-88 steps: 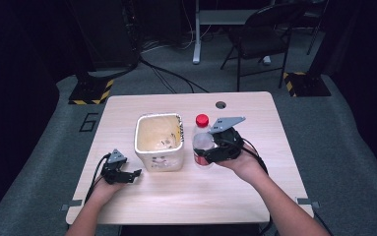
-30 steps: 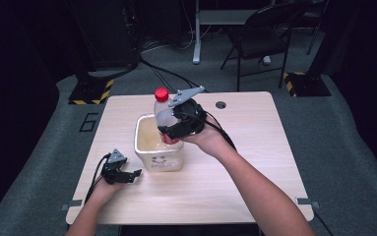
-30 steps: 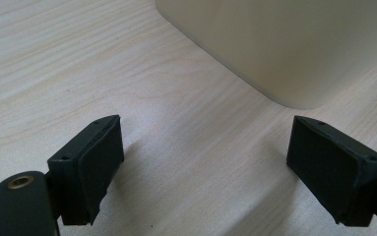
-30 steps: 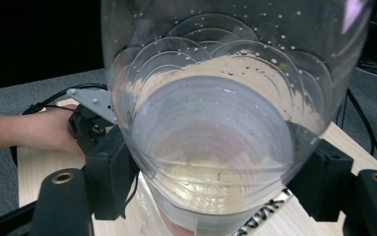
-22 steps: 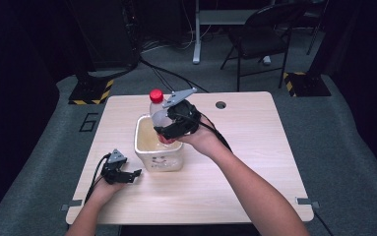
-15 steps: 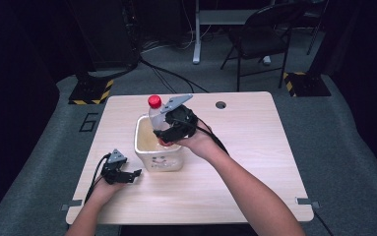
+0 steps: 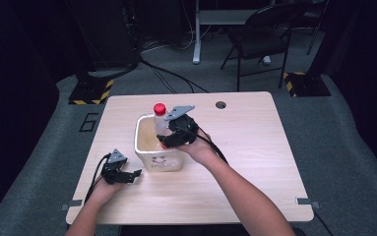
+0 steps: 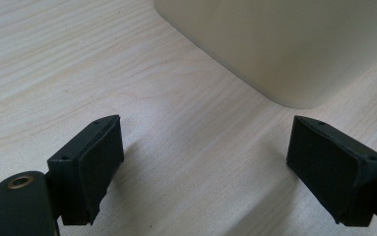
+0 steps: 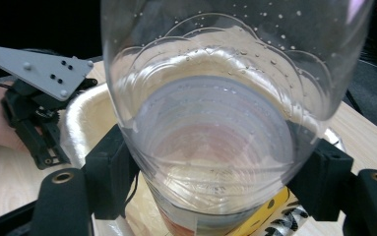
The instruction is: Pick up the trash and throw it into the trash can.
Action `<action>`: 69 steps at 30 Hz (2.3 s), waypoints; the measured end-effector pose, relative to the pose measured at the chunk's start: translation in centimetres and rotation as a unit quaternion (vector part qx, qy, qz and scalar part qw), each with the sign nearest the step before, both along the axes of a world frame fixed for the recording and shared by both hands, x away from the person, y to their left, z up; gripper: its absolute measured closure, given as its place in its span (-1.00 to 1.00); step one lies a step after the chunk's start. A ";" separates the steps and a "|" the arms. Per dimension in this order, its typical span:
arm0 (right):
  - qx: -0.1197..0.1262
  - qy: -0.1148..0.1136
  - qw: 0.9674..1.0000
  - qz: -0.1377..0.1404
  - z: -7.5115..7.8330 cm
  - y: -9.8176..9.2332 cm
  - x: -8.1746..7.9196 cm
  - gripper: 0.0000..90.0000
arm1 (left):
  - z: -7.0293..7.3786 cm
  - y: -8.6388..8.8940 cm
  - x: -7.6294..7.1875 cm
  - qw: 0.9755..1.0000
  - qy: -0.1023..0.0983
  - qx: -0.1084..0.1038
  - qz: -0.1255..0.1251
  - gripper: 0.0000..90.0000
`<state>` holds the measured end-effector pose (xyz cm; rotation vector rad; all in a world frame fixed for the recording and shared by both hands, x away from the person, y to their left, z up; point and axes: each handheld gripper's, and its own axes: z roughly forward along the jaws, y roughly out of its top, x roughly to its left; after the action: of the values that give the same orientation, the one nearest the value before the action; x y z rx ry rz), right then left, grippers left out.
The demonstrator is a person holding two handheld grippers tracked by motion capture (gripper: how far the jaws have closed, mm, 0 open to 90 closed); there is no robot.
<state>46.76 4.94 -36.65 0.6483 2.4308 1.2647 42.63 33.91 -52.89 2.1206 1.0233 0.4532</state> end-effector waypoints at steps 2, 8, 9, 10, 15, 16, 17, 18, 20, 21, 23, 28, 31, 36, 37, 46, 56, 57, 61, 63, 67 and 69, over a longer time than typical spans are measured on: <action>0.002 -0.005 1.000 -0.002 -0.6 0.0 0.0 -0.39 | 0.0 0.0 0.0 1.000 0.001 -0.001 0.000 -0.69; 0.007 -0.004 1.000 -0.009 -1.4 0.2 0.0 -0.39 | 0.0 0.0 0.0 1.000 0.001 0.000 -0.001 -0.69; 0.004 -0.006 1.000 -0.007 -1.6 0.2 0.0 -0.39 | 0.0 0.0 0.0 1.000 0.001 0.000 -0.001 -0.69; 0.004 -0.006 1.000 -0.007 -1.7 0.3 0.0 -0.39 | 0.0 0.0 0.0 1.000 0.001 0.000 -0.001 -0.69; 0.003 0.002 1.000 -0.014 -2.5 0.6 0.1 -0.39 | 0.0 0.0 0.0 1.000 0.001 0.000 -0.001 -0.69; 0.000 0.002 1.000 -0.014 -2.7 0.8 0.2 -0.39 | 0.0 0.0 0.0 1.000 0.001 0.000 -0.001 -0.69; -0.005 0.004 1.000 -0.014 -3.0 0.9 0.2 -0.39 | 0.0 0.0 0.0 1.000 0.001 0.000 -0.001 -0.69; -0.005 0.004 1.000 -0.014 -3.0 0.9 0.2 -0.39 | 0.0 0.0 0.0 1.000 0.001 0.000 -0.001 -0.69; -0.007 0.006 1.000 -0.013 -3.4 1.1 0.1 -0.39 | 0.0 0.0 0.0 1.000 0.001 0.000 -0.001 -0.69; -0.007 0.006 1.000 -0.013 -3.4 1.1 0.1 -0.39 | 0.0 0.0 0.0 1.000 0.001 0.000 -0.001 -0.69; -0.012 0.013 1.000 -0.015 -3.8 1.2 0.1 -0.39 | 0.0 0.0 0.0 1.000 0.000 -0.001 -0.001 -0.69; -0.006 0.030 0.999 -0.020 -4.2 1.1 0.4 -0.40 | 0.0 0.0 0.0 1.000 0.001 0.000 -0.001 -0.69; -0.007 0.039 0.999 -0.028 -4.3 1.0 0.5 -0.41 | 0.0 0.0 0.0 1.000 0.001 0.000 -0.001 -0.69; -0.009 0.034 0.999 -0.030 -4.3 1.0 0.5 -0.48 | 0.0 0.0 0.0 1.000 0.001 0.000 -0.001 -0.69; -0.008 0.031 0.999 -0.032 -4.2 1.0 0.5 -0.53 | 0.0 0.0 0.0 1.000 0.001 0.000 -0.001 -0.69; -0.006 0.023 0.999 -0.034 -4.0 0.8 0.4 -0.59 | 0.0 0.0 0.0 1.000 0.001 0.001 -0.002 -0.69; -0.005 0.015 0.999 -0.029 -3.4 -0.1 -0.2 -0.58 | 0.0 0.0 0.0 1.000 0.001 0.001 -0.002 -0.69; -0.004 0.014 1.000 -0.028 -3.3 -0.3 -0.3 -0.58 | 0.0 -0.1 0.0 1.000 0.002 -0.001 -0.002 -0.69; -0.001 0.009 1.000 -0.029 -2.8 -1.6 -0.8 -0.57 | 0.0 0.0 0.0 1.000 0.001 0.000 -0.003 -0.69; 0.002 0.011 0.999 -0.030 -2.5 -2.4 -1.0 -0.56 | 0.0 0.0 0.0 1.000 0.001 0.001 -0.003 -0.69; 0.004 0.009 1.000 -0.029 -2.4 -3.6 -1.4 -0.55 | 0.0 0.0 0.0 1.000 0.001 0.001 -0.002 -0.69; 0.005 0.006 1.000 -0.028 -2.3 -4.2 -1.6 -0.55 | 0.0 0.0 0.0 1.000 0.001 0.001 -0.002 -0.69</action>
<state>45.18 0.75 -38.99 0.7242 2.4000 1.2547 42.65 33.87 -52.88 2.1246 1.0189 0.4497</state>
